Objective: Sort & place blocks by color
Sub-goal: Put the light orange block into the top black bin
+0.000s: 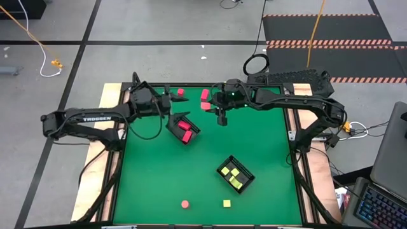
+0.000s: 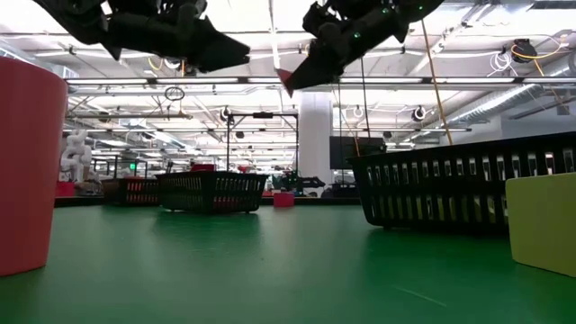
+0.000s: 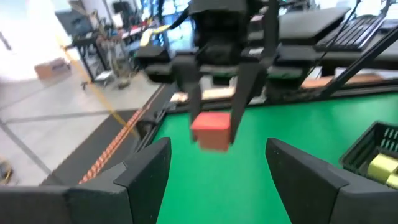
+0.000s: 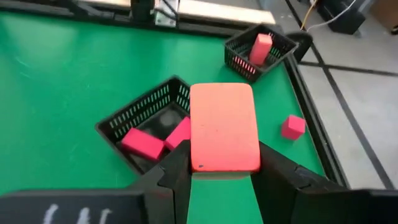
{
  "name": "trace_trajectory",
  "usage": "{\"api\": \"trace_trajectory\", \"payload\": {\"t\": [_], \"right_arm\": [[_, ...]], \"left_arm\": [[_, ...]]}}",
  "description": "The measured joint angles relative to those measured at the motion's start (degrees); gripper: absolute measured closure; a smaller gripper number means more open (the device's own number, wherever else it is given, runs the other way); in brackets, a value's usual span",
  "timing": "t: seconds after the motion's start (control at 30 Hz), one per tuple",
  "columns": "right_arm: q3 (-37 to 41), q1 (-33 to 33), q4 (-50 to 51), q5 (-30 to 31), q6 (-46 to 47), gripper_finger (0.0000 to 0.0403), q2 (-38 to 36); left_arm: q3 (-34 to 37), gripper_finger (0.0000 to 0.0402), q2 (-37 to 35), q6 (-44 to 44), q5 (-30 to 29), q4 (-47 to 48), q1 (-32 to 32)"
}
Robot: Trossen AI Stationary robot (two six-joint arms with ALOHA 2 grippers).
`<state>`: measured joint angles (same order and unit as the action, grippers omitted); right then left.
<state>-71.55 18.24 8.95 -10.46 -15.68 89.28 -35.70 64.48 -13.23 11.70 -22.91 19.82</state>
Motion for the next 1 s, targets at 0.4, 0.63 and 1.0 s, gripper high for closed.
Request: {"api": "trace_trajectory", "payload": {"t": [0.4,0.63,1.0], "right_arm": [[-0.07,-1.65,-8.24,-3.14,1.65,0.0282,3.51],[0.02,-3.71,-12.26,-4.91,1.74,0.0282,3.45],[0.02,-4.48,-14.33,-5.07,3.00,0.0282,3.45]], "left_arm": [[-0.02,0.0054,5.63,0.93,-6.35,-8.08,-4.05],[-0.02,0.0043,6.50,1.37,-6.26,-9.03,-4.05],[-0.02,0.0090,6.46,3.27,-1.64,-11.46,-4.31]]}}
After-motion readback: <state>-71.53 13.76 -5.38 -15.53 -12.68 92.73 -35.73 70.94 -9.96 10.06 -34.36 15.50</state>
